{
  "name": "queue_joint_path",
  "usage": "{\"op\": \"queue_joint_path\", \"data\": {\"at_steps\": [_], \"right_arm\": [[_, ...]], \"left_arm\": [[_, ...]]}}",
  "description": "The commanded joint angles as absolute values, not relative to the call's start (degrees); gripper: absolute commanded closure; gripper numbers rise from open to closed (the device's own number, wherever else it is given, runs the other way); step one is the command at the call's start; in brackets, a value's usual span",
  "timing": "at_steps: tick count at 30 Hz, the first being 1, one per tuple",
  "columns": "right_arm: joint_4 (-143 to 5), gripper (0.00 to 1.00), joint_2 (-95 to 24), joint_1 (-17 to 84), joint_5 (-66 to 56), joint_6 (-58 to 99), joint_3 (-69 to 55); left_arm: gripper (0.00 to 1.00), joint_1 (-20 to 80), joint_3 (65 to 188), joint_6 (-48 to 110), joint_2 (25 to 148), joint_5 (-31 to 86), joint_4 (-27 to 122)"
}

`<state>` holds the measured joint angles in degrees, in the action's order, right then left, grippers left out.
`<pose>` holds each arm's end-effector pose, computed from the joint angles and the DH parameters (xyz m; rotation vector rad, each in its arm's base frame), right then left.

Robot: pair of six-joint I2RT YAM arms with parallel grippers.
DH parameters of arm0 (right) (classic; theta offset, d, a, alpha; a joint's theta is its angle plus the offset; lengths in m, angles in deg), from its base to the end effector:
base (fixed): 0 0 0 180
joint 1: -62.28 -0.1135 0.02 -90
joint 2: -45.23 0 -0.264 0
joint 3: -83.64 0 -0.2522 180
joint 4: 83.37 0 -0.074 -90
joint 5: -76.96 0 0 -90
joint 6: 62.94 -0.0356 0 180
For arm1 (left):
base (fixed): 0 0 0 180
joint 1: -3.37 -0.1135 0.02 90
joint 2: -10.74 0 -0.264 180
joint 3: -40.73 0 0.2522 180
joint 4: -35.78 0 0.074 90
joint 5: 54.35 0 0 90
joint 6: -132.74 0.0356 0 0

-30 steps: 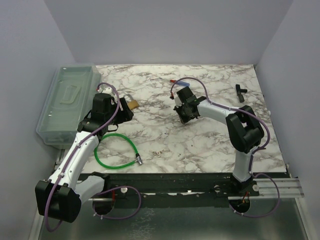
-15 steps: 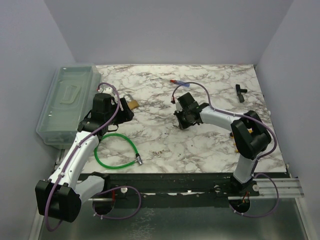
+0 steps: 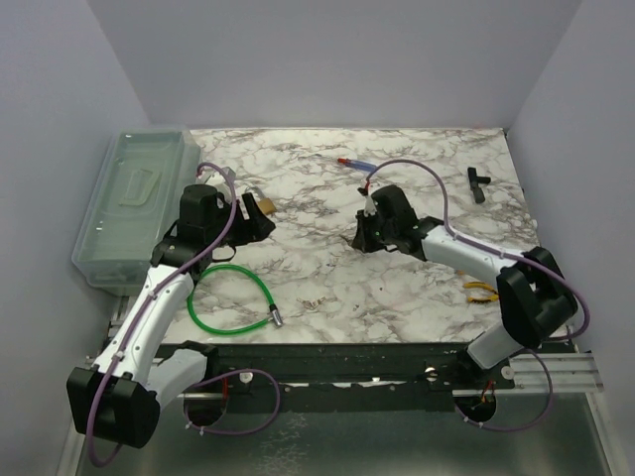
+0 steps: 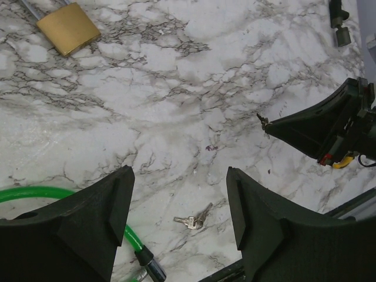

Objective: Unlock with the key

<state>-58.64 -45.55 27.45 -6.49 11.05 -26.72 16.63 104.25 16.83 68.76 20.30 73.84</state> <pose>0.2726 0.1947 0.2080 -0.4541 2.3946 0.5499 0.2144 -0.0602 0.3033 -0.0805 2.1936 -0.6800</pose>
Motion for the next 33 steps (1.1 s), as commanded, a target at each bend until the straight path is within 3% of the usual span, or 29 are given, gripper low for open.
{"op": "queue_joint_path", "data": {"at_steps": [1, 18, 33], "right_arm": [[-67.0, 1.00, -39.0, 27.2, -0.3, 3.4, -29.9], [-86.4, 0.99, -30.3, 24.0, 15.6, -15.9, -36.1], [-92.2, 0.99, -35.1, 19.2, 17.9, -21.3, -32.7]], "left_arm": [[0.30, 16.9, 103.5, 16.6, 66.6, 15.7, 70.7], [0.33, 19.5, 98.7, 7.1, 62.5, -5.2, 56.1], [0.40, 21.8, 96.7, 6.2, 59.5, -4.0, 53.6]]}}
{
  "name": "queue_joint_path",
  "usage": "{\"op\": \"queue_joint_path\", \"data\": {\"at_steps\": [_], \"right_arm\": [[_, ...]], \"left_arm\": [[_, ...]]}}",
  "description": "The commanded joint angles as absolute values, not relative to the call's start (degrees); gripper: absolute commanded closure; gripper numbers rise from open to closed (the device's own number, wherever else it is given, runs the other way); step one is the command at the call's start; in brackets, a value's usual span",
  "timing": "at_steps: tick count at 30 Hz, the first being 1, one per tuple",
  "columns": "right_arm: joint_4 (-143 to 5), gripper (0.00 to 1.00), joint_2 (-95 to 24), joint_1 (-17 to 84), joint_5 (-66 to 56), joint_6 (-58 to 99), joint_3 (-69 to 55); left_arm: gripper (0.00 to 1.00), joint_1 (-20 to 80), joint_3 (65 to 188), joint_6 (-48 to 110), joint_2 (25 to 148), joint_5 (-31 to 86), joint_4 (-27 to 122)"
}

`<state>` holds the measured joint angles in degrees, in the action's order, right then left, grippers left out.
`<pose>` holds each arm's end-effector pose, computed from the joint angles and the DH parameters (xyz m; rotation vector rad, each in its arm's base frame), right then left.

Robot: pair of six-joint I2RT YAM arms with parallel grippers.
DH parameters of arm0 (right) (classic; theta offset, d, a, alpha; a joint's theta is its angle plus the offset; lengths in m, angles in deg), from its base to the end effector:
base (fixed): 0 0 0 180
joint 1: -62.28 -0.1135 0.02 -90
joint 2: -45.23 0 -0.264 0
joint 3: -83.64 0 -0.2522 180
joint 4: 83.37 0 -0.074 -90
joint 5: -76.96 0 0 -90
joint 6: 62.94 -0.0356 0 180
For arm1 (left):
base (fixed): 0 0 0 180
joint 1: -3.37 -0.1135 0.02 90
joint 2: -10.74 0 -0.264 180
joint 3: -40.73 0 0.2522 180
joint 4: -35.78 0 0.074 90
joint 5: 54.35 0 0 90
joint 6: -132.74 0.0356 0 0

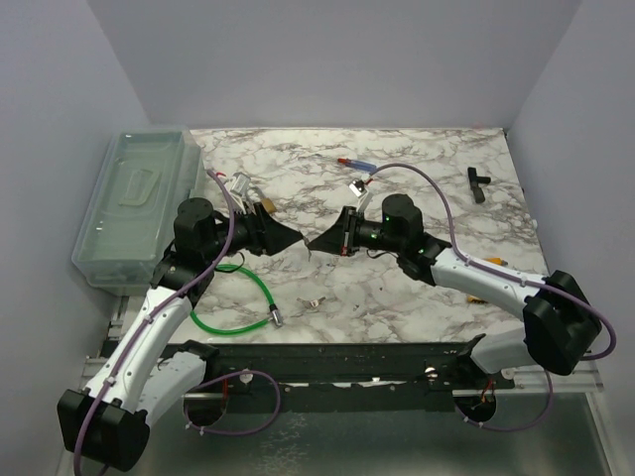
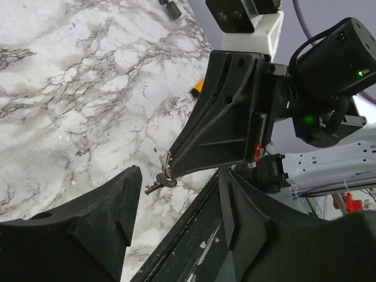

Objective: Unlock with the key

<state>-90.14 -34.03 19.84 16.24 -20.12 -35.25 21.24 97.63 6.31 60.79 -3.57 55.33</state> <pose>0.2196 0.2244 0.2736 -0.3430 2.0060 1.5172 0.1834 -0.0828 0.3236 0.2228 1.9188 -1.2669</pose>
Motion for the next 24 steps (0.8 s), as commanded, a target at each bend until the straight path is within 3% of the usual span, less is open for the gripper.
{"op": "queue_joint_path", "data": {"at_steps": [1, 20, 24], "right_arm": [[-92.1, 0.99, -35.2, 19.0, 17.9, -21.2, -32.6], [-88.8, 1.00, -36.3, 16.5, 17.1, -19.6, -29.9], [-88.3, 1.00, -36.3, 16.3, 17.5, -19.2, -29.5]], "left_arm": [[0.41, 22.0, 96.6, 6.3, 59.5, -3.5, 53.6], [0.59, 22.6, 96.5, 6.5, 59.8, 1.3, 54.2], [0.71, 22.6, 96.7, 7.1, 59.8, 2.9, 55.1]]}}
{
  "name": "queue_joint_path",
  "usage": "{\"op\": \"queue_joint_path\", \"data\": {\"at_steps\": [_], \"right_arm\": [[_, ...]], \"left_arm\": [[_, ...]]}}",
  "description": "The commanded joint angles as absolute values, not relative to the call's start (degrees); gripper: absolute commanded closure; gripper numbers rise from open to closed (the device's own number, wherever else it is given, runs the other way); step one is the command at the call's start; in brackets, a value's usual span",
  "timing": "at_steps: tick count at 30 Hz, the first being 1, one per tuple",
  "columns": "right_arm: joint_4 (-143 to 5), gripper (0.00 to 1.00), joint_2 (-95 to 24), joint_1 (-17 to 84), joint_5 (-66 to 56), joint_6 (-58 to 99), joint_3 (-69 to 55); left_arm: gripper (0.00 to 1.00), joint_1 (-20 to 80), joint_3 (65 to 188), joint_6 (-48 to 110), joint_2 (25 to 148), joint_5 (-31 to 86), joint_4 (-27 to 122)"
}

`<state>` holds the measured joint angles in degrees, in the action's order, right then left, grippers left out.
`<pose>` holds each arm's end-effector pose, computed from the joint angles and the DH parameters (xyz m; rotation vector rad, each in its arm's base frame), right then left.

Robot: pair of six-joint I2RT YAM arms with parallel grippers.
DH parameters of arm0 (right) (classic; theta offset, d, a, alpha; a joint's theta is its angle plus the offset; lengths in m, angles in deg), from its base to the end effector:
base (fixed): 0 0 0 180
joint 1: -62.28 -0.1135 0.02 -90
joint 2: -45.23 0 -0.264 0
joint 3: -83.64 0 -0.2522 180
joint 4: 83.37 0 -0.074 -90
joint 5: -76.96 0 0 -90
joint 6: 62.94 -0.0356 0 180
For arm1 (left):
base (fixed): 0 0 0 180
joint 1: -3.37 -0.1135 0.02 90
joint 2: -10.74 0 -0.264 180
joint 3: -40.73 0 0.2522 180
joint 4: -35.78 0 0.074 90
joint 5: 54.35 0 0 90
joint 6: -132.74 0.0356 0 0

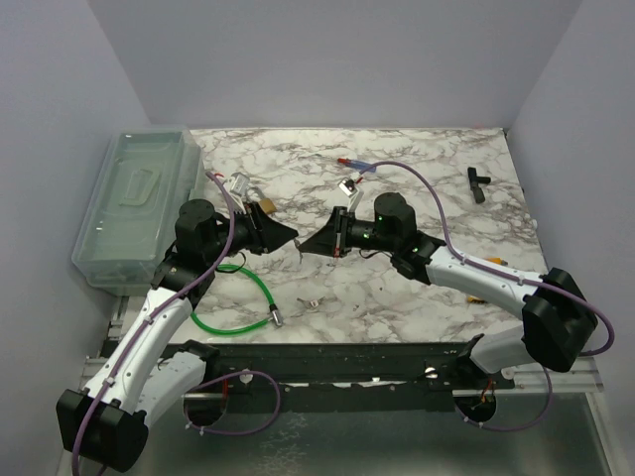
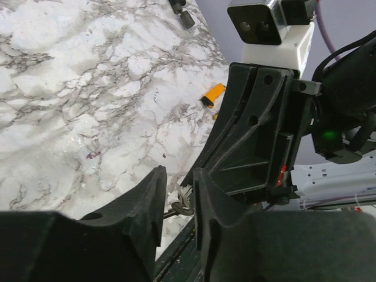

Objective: Unlock with the key

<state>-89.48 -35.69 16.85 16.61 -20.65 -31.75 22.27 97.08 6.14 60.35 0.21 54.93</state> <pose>0.2146 0.2429 0.2848 -0.3997 1.9931 1.5663 0.1825 -0.0843 0.3220 0.1862 1.9142 -1.2240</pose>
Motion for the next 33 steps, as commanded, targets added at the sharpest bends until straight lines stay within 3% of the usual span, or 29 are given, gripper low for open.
{"op": "queue_joint_path", "data": {"at_steps": [1, 4, 8, 9, 11, 13, 22, 29, 31, 33], "right_arm": [[-88.3, 1.00, -36.3, 16.3, 17.7, -19.1, -29.4], [-88.7, 1.00, -36.2, 16.1, 18.0, -19.0, -29.5], [-91.4, 0.97, -36.4, 16.1, 19.3, -19.1, -30.1], [-91.6, 0.86, -36.4, 16.1, 19.7, -18.9, -30.1], [-91.7, 0.55, -36.1, 16.1, 19.7, -18.4, -30.4], [-91.5, 0.39, -35.3, 16.1, 19.2, -17.2, -30.7], [-82.8, 0.33, -32.4, 16.1, 13.1, -11.3, -27.5], [-85.2, 0.27, -28.1, 16.1, 8.3, -10.2, -32.4], [-84.5, 0.13, -27.2, 16.1, 8.6, -10.0, -33.0], [-84.2, 0.07, -26.1, 16.1, 10.1, -9.1, -33.0]], "left_arm": [[0.78, 22.6, 96.9, 7.3, 59.8, 3.2, 55.3], [0.98, 22.6, 97.0, 7.6, 59.9, 3.8, 55.8], [1.00, 22.6, 97.3, 7.8, 60.5, 3.9, 56.1], [1.00, 22.6, 97.4, 7.7, 60.6, 4.1, 56.1], [1.00, 22.6, 97.4, 7.7, 60.7, 4.8, 56.1], [1.00, 22.6, 97.4, 7.9, 60.6, 5.3, 56.1], [1.00, 22.6, 96.3, 9.1, 56.4, 7.6, 55.8], [1.00, 23.0, 96.0, 9.4, 56.8, 6.1, 55.1], [1.00, 23.1, 96.0, 9.6, 57.0, 5.7, 54.9], [1.00, 23.2, 95.9, 9.8, 57.2, 5.7, 54.8]]}}
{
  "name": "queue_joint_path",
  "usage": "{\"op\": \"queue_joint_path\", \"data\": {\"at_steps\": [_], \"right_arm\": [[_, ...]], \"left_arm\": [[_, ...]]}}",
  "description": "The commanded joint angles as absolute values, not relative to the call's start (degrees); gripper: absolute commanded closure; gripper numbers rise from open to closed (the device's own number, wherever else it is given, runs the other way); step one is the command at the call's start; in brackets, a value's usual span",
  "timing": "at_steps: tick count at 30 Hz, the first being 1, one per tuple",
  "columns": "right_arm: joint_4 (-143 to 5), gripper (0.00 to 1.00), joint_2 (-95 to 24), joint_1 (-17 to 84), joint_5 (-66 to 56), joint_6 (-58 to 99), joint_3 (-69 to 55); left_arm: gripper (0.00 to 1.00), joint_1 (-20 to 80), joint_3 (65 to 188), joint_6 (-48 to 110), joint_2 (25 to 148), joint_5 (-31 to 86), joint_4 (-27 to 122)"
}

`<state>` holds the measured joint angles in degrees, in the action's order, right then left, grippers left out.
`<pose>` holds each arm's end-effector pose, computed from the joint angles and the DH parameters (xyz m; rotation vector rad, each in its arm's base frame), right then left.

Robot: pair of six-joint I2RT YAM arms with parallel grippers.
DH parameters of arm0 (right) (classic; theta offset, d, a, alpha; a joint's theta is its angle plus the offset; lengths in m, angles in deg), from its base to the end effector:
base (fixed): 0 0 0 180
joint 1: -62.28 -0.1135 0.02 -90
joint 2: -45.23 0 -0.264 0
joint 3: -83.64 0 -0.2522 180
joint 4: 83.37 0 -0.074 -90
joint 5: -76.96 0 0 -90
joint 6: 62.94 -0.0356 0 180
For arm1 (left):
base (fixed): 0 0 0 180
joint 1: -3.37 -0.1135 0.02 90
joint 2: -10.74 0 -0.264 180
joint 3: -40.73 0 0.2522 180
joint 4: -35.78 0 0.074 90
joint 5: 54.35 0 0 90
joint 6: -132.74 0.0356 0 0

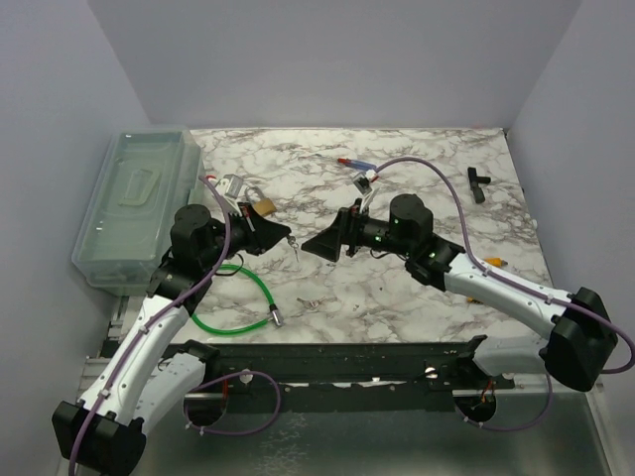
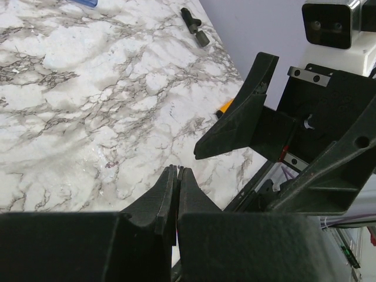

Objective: Unlock with the key

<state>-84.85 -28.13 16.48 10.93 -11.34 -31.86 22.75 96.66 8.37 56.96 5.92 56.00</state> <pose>0.1983 0.2246 0.3139 -0.4716 1.8546 1.4046 0.1725 -0.0794 0.3275 0.1615 1.8646 -1.1197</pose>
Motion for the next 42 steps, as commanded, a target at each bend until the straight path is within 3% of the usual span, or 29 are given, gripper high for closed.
{"op": "queue_joint_path", "data": {"at_steps": [1, 7, 15, 26, 42], "right_arm": [[-84.5, 0.06, -25.6, 16.1, 10.6, -9.1, -33.3], [-85.4, 0.05, -23.3, 16.1, 11.6, -8.8, -33.7], [-87.9, 0.13, -22.4, 16.1, 14.7, -5.9, -33.0], [-91.9, 0.46, -23.2, 16.2, 17.8, -3.0, -32.1], [-97.9, 0.50, -27.7, 16.2, 26.2, -5.8, -32.4]], "left_arm": [[1.00, 23.2, 95.9, 9.8, 57.4, 5.6, 54.7], [1.00, 23.7, 96.1, 9.4, 57.7, 3.2, 54.2], [1.00, 23.7, 96.1, 8.4, 57.3, -6.2, 47.1], [1.00, 23.7, 100.5, 10.1, 58.0, -16.9, 43.0], [1.00, 23.7, 98.7, 10.4, 58.6, -19.7, 40.0]]}}
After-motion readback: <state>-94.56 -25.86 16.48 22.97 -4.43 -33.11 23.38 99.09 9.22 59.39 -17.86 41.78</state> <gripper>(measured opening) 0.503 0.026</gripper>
